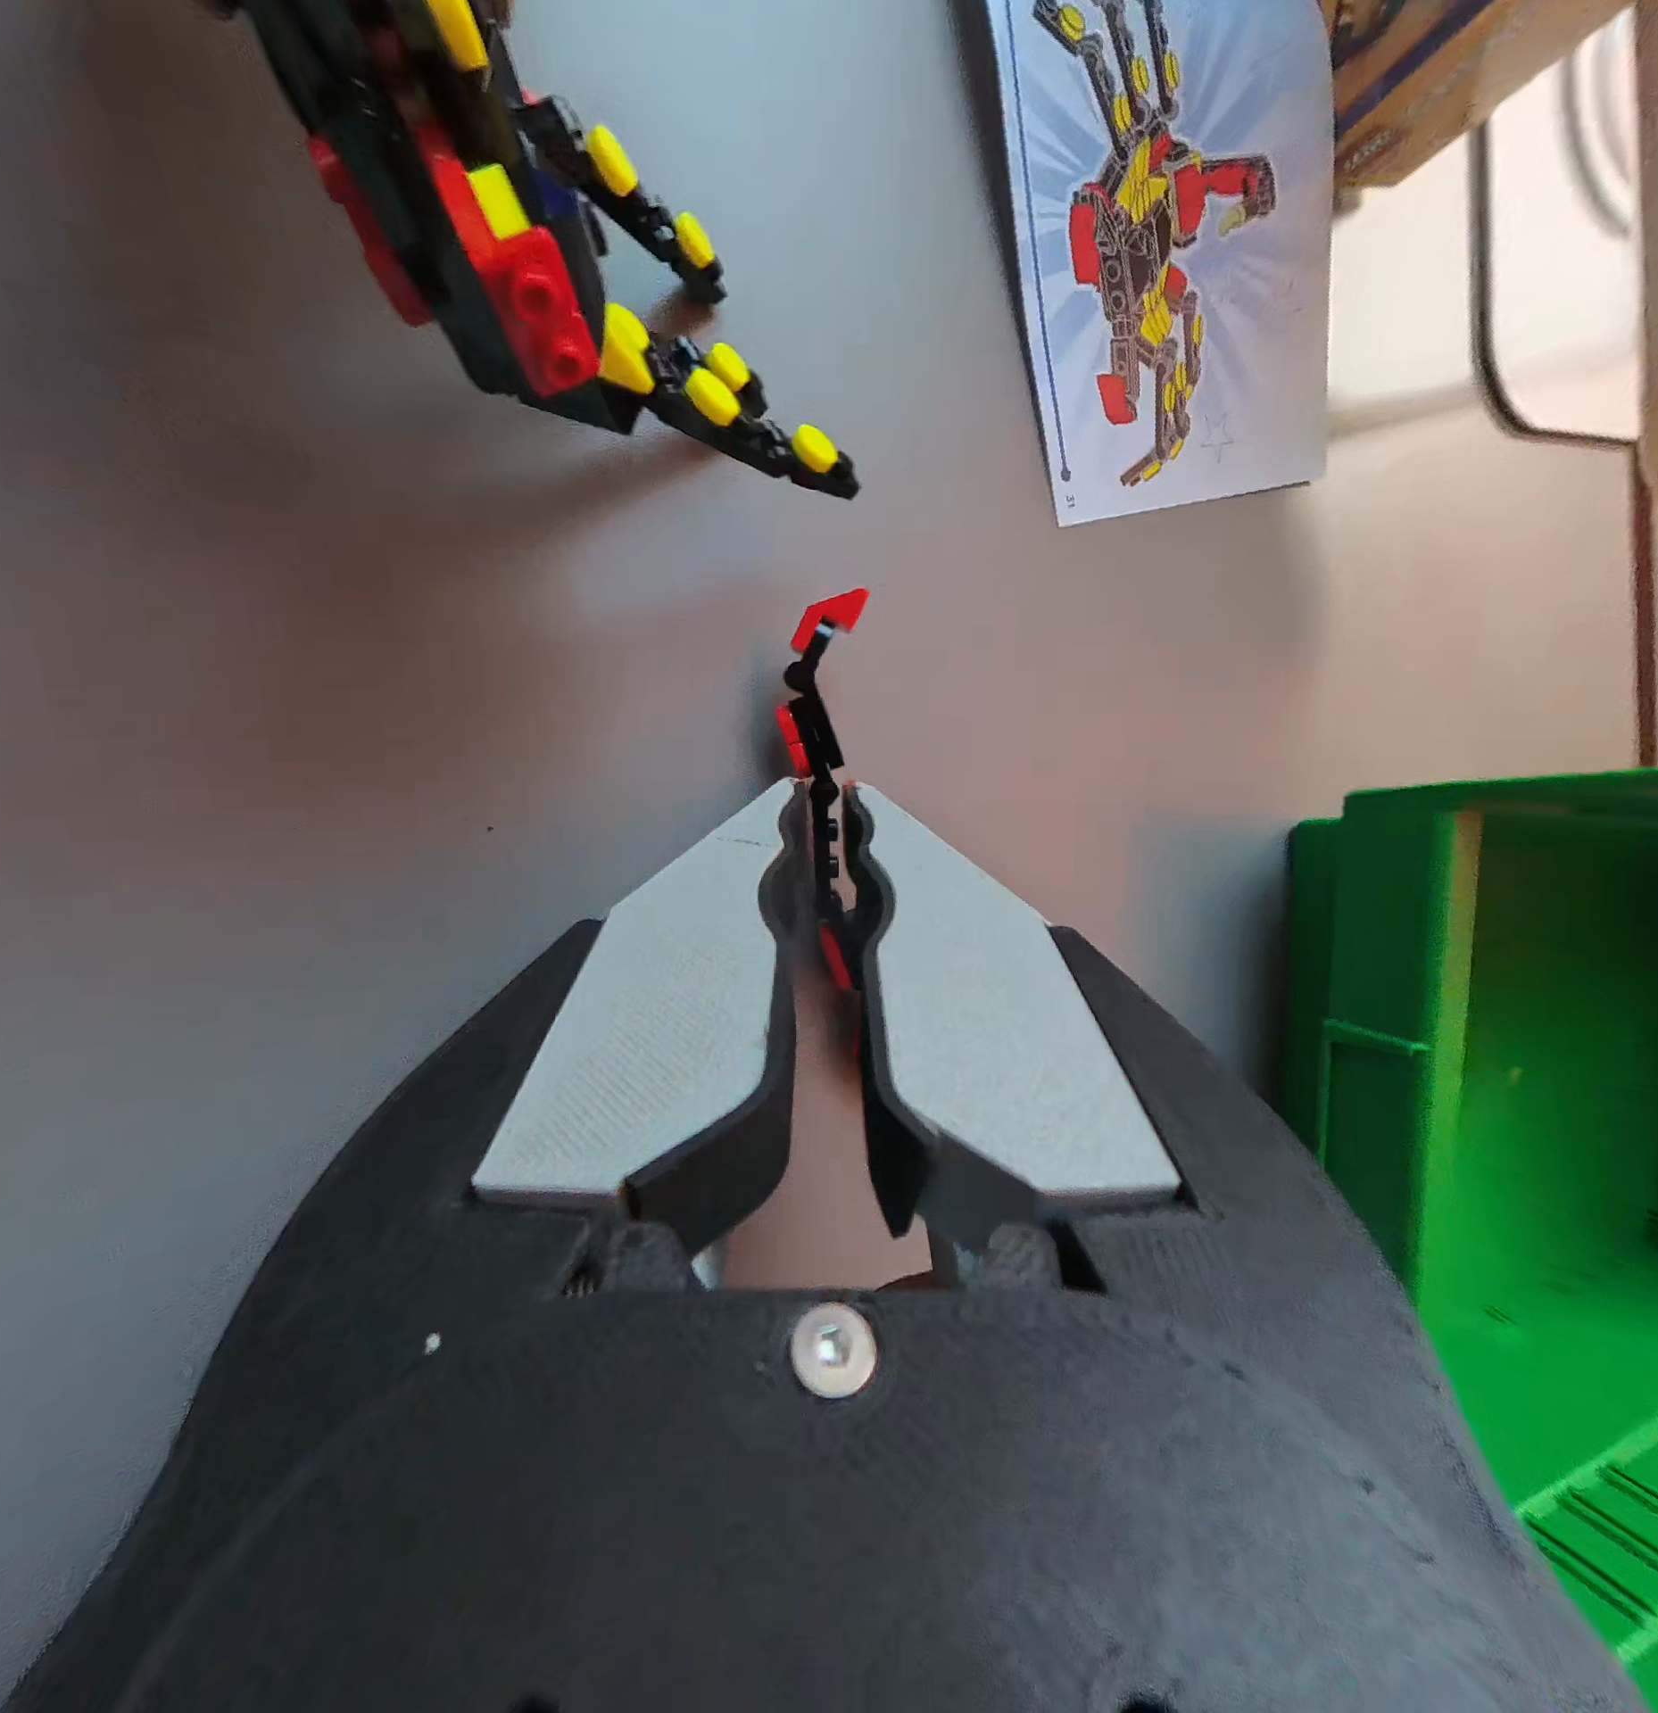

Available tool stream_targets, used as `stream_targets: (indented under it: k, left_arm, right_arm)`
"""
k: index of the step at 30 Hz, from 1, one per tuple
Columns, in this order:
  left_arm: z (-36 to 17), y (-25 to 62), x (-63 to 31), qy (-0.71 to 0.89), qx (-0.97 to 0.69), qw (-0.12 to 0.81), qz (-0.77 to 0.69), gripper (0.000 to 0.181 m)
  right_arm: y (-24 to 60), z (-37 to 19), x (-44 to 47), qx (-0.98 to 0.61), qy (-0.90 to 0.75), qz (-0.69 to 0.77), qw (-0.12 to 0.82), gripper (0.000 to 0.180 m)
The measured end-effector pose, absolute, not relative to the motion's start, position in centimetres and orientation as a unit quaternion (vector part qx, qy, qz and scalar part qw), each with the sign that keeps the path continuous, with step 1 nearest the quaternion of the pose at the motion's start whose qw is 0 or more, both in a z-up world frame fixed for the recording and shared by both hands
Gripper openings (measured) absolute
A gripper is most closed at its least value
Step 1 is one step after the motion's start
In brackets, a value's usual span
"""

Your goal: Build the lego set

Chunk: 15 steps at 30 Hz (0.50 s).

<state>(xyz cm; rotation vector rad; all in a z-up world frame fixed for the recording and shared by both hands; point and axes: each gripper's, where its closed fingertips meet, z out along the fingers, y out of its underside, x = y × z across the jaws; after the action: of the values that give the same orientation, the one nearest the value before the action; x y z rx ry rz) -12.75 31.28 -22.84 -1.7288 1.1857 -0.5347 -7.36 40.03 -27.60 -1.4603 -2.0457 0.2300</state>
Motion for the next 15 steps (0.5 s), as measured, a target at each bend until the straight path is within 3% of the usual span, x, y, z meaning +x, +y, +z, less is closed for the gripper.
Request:
stream_targets:
  k: [3,10,15]
  left_arm:
    - [-23.5,30.9,-12.9,0.516,-0.690,0.472,-0.186,0.020]
    - [-22.7,30.9,-13.4,0.483,-0.695,0.478,-0.235,0.020]
    - [-22.2,31.9,-14.2,0.447,-0.698,0.499,-0.252,0.021]
  right_arm:
    - [39.0,-27.6,-7.2,-0.531,-0.781,0.076,0.320,0.016]
    - [40.3,-25.5,-5.9,-0.576,-0.742,0.144,0.312,0.016]
    - [41.4,-26.6,-6.0,-0.591,-0.747,0.162,0.256,0.000]
